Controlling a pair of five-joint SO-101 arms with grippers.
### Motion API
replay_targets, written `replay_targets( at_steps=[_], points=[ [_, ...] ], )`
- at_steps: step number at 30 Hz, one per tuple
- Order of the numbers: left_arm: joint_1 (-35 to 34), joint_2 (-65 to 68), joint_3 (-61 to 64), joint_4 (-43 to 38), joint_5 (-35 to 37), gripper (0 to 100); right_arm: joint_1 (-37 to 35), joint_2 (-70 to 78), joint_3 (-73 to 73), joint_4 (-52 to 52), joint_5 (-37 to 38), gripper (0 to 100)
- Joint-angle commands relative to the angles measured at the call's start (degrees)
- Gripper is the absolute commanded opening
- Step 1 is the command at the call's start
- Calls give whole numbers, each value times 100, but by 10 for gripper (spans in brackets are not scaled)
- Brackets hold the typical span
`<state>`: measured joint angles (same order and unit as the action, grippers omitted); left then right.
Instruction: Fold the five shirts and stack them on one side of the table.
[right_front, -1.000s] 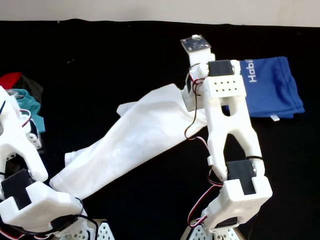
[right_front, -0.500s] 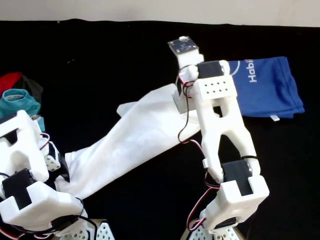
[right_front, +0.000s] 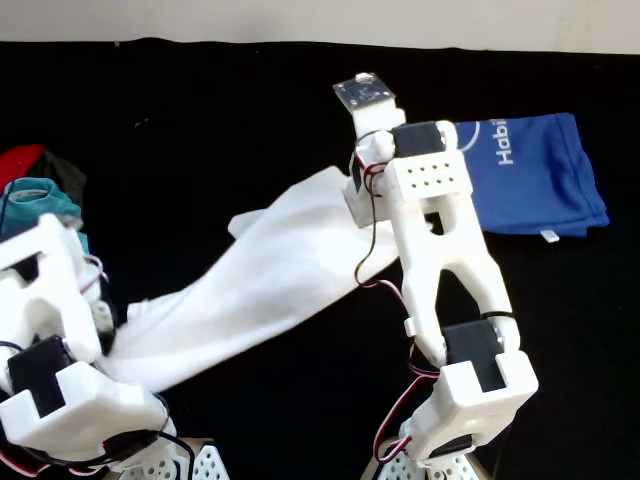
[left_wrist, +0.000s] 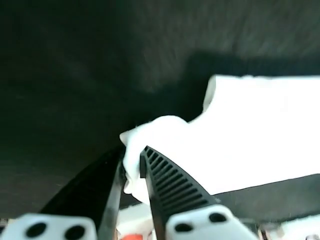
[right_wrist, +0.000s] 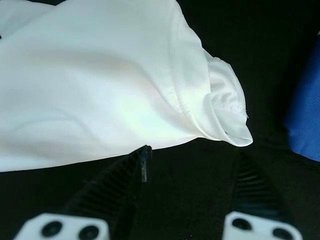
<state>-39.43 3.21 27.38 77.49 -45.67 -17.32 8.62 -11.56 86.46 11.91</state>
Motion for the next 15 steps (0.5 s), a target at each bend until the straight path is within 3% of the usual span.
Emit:
replay_targets(
  at_steps=[1,7,15],
  points=[
    [-251,-92,-1174,360,193,9,-48,-22,-224,-4,-53,252],
    [-505,-31,-2097,976,141,9,-110,-48,-321,-84,-62,252],
    [-435,-66,-497,949,-343,31,-593,-13,-664,-479,-431,252]
  ],
)
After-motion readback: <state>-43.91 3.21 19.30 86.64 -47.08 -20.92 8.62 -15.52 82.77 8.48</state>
